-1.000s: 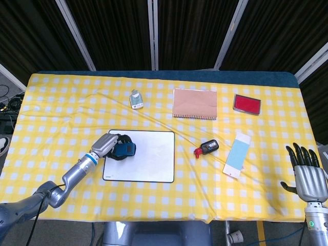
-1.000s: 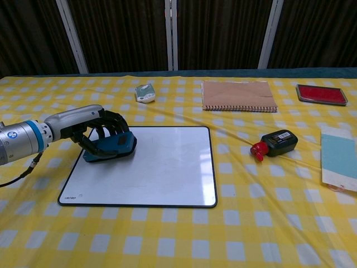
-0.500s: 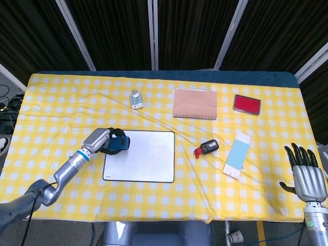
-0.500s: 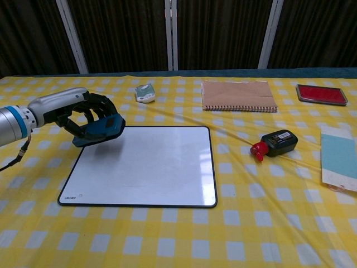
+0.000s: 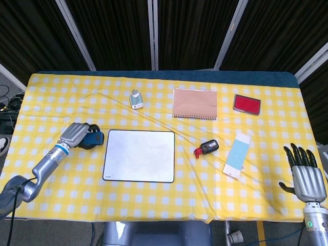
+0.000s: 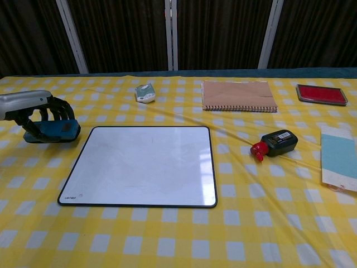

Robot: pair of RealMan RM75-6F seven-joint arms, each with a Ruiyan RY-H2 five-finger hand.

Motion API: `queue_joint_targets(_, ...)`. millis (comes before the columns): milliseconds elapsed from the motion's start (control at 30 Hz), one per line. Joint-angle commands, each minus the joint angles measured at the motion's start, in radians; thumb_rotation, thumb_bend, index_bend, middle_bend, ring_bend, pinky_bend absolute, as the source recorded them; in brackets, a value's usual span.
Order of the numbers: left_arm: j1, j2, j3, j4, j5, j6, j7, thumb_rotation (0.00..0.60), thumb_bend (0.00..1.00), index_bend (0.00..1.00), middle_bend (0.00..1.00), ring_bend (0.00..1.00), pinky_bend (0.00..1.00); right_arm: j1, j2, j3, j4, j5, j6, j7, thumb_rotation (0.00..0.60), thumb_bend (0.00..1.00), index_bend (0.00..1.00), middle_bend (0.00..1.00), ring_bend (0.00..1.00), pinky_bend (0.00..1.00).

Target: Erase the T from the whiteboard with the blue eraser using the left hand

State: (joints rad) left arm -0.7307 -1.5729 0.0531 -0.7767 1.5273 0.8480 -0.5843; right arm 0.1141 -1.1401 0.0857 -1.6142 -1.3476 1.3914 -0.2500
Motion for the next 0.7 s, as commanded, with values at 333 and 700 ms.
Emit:
queue_joint_targets(333,0.103,0.182,-0.059,-0.291,-0.101,0.136,0.230,0.502,0.00,0.00,0.00,0.00,0.00,0.000,0.008,-0.004,-0.011,-0.025,0.013,0.003,0.600,0.00,0.00,0.00,0.00,0.00)
queue_joint_targets(700,0.375,0.355,-0.092,-0.805,-0.260,0.534,0.714,0.600,0.02,0.00,0.00,0.00,0.00,-0.004,0.020,-0.007,-0.008,-0.074,0.043,0.046,0.600,0.00,0.00,0.00,0.00,0.00)
